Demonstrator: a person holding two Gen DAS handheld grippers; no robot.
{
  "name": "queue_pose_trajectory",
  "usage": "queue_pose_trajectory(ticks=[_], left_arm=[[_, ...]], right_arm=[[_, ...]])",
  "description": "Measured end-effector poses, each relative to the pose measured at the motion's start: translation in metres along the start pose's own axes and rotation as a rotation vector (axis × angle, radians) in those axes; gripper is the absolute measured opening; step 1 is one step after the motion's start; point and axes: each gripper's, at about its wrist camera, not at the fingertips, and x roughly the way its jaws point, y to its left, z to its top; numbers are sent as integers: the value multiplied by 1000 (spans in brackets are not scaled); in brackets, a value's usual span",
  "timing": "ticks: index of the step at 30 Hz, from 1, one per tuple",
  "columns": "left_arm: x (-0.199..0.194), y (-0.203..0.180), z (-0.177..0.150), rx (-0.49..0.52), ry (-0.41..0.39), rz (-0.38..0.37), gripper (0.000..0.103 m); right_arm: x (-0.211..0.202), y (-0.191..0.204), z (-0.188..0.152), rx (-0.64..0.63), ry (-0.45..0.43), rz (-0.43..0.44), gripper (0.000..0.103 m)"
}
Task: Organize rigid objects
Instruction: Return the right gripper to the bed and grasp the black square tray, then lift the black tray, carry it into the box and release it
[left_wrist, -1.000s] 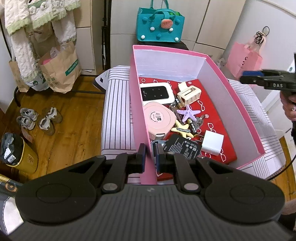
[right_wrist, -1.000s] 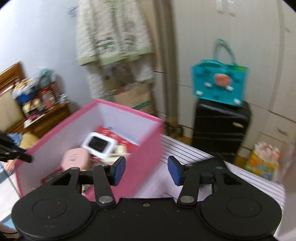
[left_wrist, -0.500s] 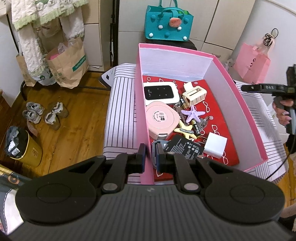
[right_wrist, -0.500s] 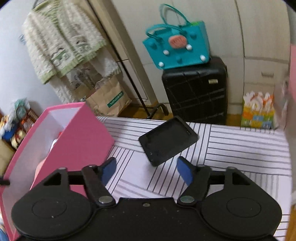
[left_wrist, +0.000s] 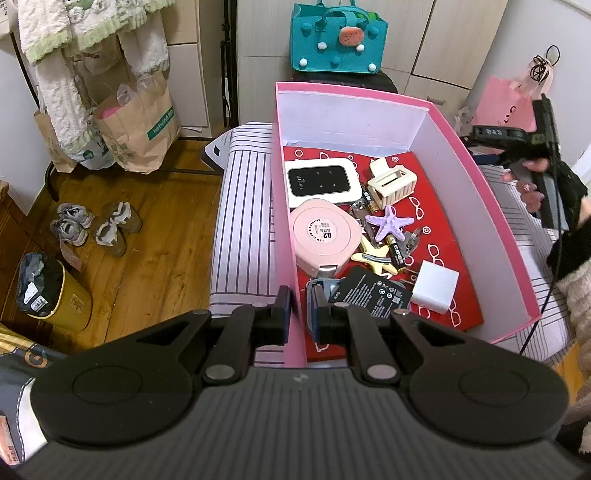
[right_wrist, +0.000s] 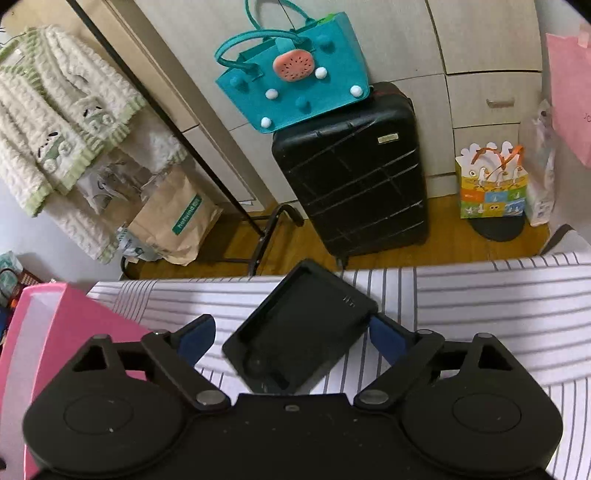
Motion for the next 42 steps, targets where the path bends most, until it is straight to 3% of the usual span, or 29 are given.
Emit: queue_pose_trajectory(ticks=[6, 10, 14, 16, 21, 26, 28, 31, 32, 33, 36, 42], left_arm=[[1, 1, 1, 9, 5, -10, 10], [2, 1, 1, 18, -1, -14, 10], [2, 1, 0, 26, -4, -17, 10], [2, 2, 0, 28, -4, -19, 10], [2, 3, 0, 28, -10, -23, 10], [2, 3, -1, 24, -12, -24, 10], [3, 2, -1, 24, -15, -21, 10], [3, 0, -1, 30, -17, -15, 10], [4, 0, -1, 30, -16, -12, 10], [5, -1, 0, 28, -14, -9, 10], [5, -3, 0, 23, -18, 8, 10], [5, -3, -4, -8, -50, 18, 10]], right_arm=[[16, 21, 6, -102, -12, -53, 100], [25, 40, -4, -276, -27, -136, 99], [21, 47, -18, -407, -70, -159, 88], [11, 42, -20, -390, -64, -140, 78], [-11, 35, -32, -398, -14, -107, 67], [-20, 32, -38, -389, 40, -110, 67], [-15, 37, -38, -422, 38, -127, 73], [-4, 40, -34, -437, 6, -146, 77], [-2, 40, -33, -424, -19, -155, 76], [0, 38, -32, -408, -42, -169, 67], [-7, 38, -34, -389, -59, -196, 66], [-57, 46, -48, -361, -129, -112, 66]])
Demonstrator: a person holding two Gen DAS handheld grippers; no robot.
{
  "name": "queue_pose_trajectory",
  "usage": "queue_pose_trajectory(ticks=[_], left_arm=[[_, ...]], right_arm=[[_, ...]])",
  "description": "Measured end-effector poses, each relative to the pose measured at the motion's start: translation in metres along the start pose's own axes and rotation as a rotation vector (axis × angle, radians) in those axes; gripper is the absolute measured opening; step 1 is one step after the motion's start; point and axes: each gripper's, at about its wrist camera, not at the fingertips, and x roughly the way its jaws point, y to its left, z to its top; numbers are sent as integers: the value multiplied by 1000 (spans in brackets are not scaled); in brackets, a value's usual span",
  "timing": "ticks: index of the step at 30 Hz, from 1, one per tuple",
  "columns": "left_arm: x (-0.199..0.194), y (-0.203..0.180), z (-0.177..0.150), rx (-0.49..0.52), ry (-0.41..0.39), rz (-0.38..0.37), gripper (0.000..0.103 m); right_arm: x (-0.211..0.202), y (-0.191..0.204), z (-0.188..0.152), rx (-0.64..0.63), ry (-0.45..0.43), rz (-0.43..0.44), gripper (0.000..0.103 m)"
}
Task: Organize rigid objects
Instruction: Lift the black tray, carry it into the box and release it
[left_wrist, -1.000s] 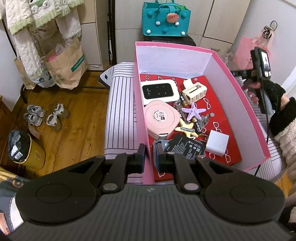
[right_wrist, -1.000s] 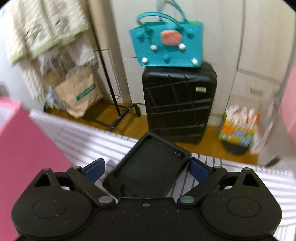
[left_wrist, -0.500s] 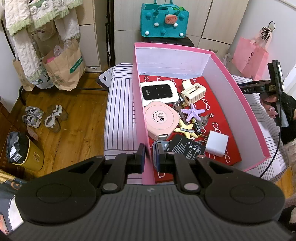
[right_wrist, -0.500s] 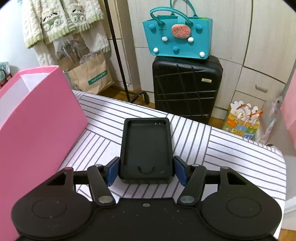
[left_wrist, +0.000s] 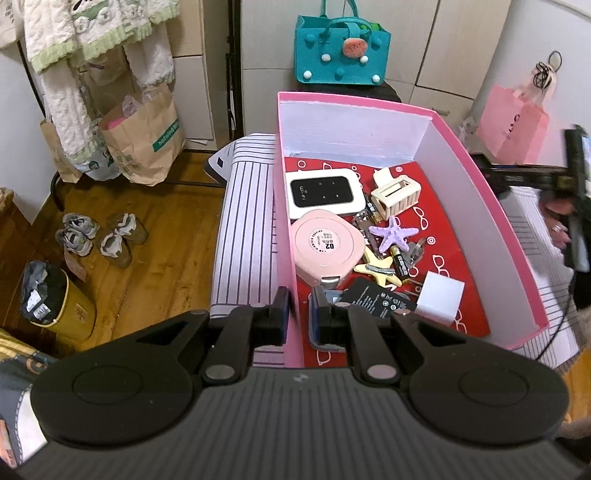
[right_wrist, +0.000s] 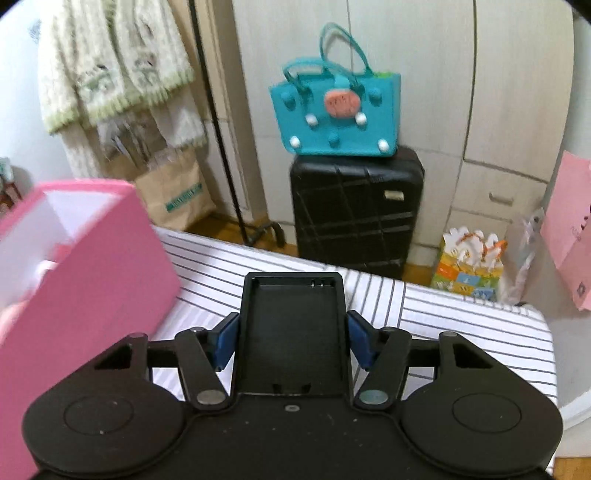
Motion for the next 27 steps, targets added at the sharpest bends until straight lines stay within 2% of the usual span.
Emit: queue_pose_trajectory(ticks=[5, 7, 12, 16, 20, 23, 27], left_arm=[[0, 3, 0, -8, -2, -6, 10], [0, 2, 0, -2, -5, -3, 10], [-1, 1, -2, 5, -10, -4, 10], [-1, -4, -5, 24, -28, 9, 11], [-3, -1, -9, 41, -38, -6, 12], [-2, 3, -8, 42, -36, -26, 12], [-1, 4, -6, 44, -33, -41, 12]], right_arm=[[-58, 27, 9, -43, -110, 65, 66], [-79, 43, 15, -72, -138, 116, 66], [-106, 91, 29, -138, -131, 291, 66], [-91, 136, 52, -142, -38, 425, 66], [-55, 179, 68, -173, 67, 454, 66], [-19, 196, 74, -169, 141, 441, 66], [18, 211, 73, -199, 172, 341, 66]])
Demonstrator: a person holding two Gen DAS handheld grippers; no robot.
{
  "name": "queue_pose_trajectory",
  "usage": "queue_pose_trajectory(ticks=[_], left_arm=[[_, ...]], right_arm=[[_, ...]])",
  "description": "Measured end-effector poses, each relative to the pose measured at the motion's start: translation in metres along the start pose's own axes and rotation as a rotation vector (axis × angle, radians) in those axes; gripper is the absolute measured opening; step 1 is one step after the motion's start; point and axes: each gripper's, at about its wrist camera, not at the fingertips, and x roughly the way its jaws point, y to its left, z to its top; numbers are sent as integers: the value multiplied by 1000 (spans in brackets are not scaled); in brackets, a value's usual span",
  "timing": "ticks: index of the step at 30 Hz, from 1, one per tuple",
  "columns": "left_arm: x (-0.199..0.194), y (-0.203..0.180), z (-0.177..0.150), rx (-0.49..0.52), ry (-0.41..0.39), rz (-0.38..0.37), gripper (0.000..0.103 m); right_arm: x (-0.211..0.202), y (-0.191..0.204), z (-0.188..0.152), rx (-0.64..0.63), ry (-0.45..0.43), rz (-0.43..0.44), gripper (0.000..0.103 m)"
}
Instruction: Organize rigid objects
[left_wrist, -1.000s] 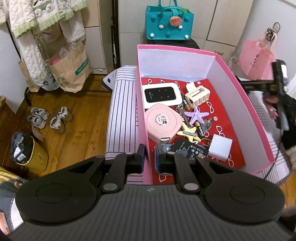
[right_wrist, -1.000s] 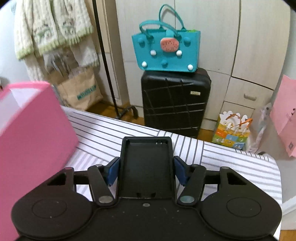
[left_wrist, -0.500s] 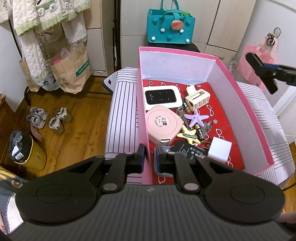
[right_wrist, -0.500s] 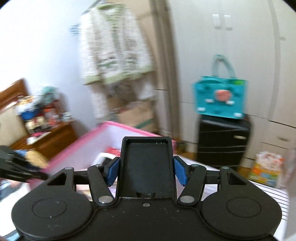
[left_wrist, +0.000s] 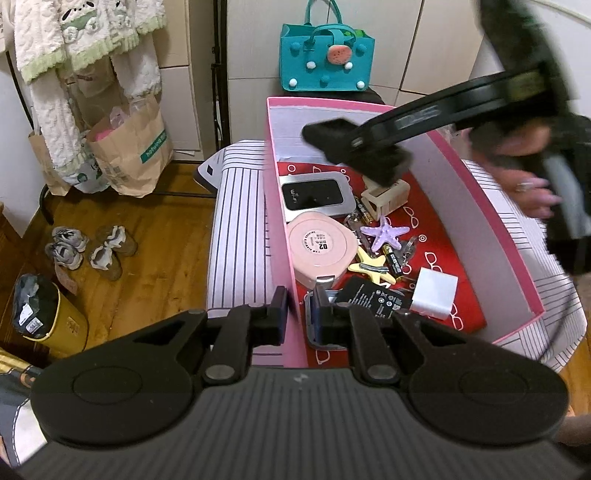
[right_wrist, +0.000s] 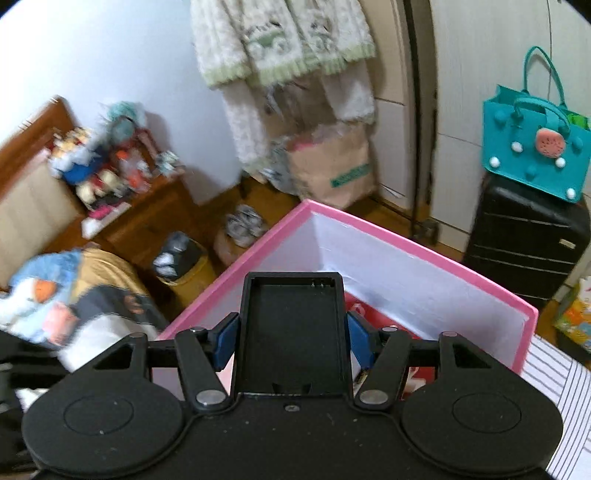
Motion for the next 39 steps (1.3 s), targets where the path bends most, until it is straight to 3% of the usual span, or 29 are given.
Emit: queue_pose_trajectory(ticks=[3, 10, 18, 27, 31, 34, 37, 39], left_arm=[[0, -1, -1, 6, -6, 0, 12], [-1, 6, -4, -12, -16, -24, 12], [-2, 7, -5, -15, -16, -30, 12], [-4, 10, -3, -93, -20, -36, 13], [-21, 1, -1, -128, -94, 9, 13], [-41, -13, -4, -110, -175, 25, 13], [-54, -27, -7, -94, -204, 9, 14], [-58, -41, -11, -68, -219, 19, 17]], right_arm=[[21, -4, 1, 5, 41, -47, 66], [55, -9, 2, 4, 130, -49, 67], [-4, -10, -10, 50, -17, -13, 74], [-88, -12, -63, 57, -169, 6, 75], [-112, -9, -89, 55, -250, 31, 75], [-124, -5, -99, 55, -280, -4, 75], [-137, -1, -108, 59, -309, -47, 76], [-147, 0, -114, 89, -318, -68, 83]])
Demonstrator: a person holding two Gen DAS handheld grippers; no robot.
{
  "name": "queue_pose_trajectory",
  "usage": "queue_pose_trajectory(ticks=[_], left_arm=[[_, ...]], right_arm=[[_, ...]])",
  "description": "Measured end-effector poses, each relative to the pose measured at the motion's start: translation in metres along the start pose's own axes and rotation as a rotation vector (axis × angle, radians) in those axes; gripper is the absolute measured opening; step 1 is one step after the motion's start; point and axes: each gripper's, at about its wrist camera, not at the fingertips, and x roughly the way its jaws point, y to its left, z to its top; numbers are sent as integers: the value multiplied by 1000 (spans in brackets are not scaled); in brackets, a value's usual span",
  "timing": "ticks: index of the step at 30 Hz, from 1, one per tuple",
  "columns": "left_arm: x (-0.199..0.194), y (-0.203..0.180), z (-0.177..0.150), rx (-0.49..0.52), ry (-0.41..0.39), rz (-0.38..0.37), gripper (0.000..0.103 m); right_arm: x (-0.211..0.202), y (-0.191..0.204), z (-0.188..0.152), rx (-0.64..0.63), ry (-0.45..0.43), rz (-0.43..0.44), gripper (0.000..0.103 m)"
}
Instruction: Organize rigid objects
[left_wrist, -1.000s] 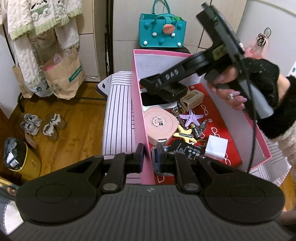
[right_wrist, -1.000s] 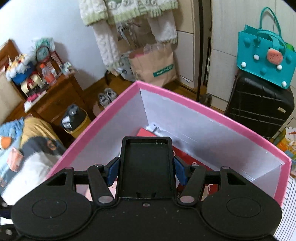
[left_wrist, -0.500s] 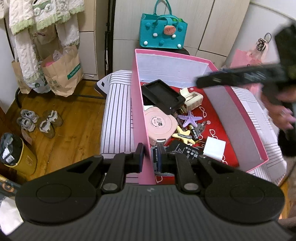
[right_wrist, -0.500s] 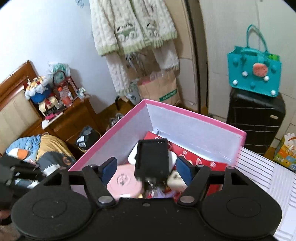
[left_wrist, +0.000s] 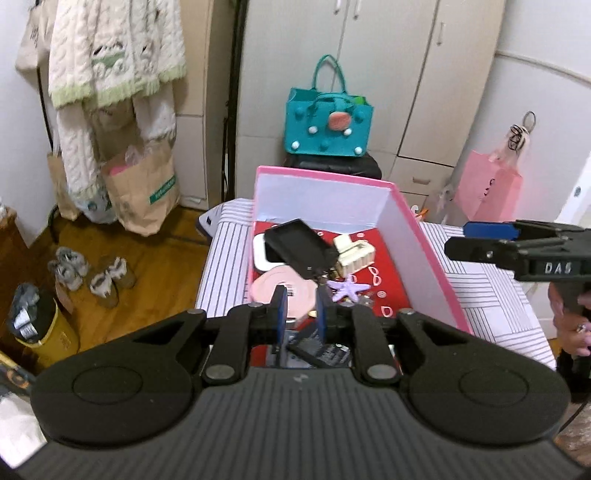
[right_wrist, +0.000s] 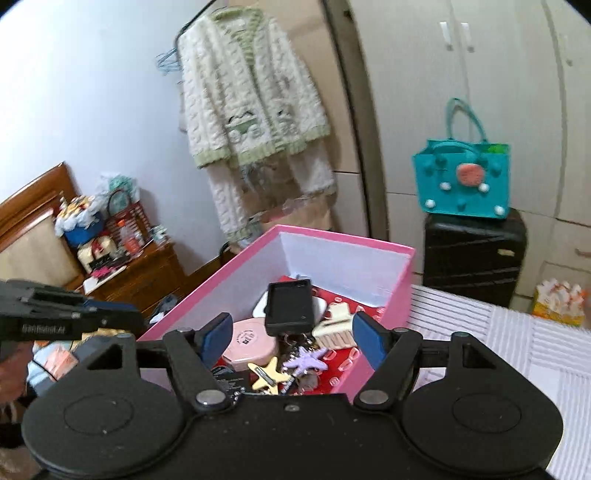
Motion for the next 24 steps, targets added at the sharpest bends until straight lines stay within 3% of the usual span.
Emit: queue_pose_trajectory(ticks=[1, 4, 8, 9, 11, 14, 17, 22, 24], left_arm=[[-1, -6, -2, 10, -3, 1, 17], [-5, -18, -8, 19, 6, -25, 20], [-8, -33, -16, 15, 8, -45, 32], [-10, -38, -19, 16, 6, -49, 35], [-14, -46, -24, 29, -7, -61, 42], [-20, -58, -32, 30, -27, -65, 46], [-23, -67, -38, 12, -29, -87, 53], [-34, -80, -48, 3, -43, -101, 63], [-39, -86, -52, 12, -65, -81, 66]], right_arm=[[-5, -1, -3, 12, -5, -11, 89], [-17, 1, -13, 17, 16, -72, 93], [-26, 12, -22, 39, 78, -266, 100], [-30, 15, -25, 18, 96, -287, 100], [-40, 18, -31, -39, 107, -237, 100], [-58, 12, -42, 24, 80, -197, 100], [-84, 10, -56, 74, -7, -179, 100], [-106, 20, -69, 87, -70, -318, 100], [-119, 22, -73, 93, -128, -331, 100]])
